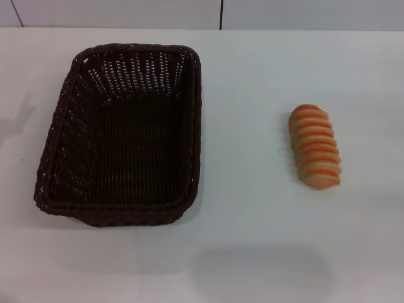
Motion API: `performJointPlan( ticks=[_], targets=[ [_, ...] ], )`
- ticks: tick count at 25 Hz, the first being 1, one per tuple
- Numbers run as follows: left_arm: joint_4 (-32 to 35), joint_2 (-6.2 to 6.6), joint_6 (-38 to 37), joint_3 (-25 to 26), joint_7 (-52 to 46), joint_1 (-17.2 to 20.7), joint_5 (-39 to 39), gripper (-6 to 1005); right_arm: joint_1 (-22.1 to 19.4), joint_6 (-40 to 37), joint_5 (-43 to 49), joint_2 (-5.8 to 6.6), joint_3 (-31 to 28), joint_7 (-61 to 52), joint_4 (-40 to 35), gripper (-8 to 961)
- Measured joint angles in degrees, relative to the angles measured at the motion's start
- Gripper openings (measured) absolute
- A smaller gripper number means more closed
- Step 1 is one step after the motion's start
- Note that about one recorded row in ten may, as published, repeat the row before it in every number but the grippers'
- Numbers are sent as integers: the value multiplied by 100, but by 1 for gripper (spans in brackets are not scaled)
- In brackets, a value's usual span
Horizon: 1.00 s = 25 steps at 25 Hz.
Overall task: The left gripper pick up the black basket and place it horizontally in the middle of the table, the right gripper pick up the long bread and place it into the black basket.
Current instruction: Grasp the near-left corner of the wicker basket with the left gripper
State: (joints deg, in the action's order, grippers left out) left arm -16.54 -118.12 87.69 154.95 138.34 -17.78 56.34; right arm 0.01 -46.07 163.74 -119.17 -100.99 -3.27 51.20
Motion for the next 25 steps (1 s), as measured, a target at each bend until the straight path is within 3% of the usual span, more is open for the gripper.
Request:
performJointPlan(
  ticks=[25],
  targets=[
    [-54,2,-177,-8,0,-79,9,844,317,12,1,16,-165,-166,-368,643]
  ],
)
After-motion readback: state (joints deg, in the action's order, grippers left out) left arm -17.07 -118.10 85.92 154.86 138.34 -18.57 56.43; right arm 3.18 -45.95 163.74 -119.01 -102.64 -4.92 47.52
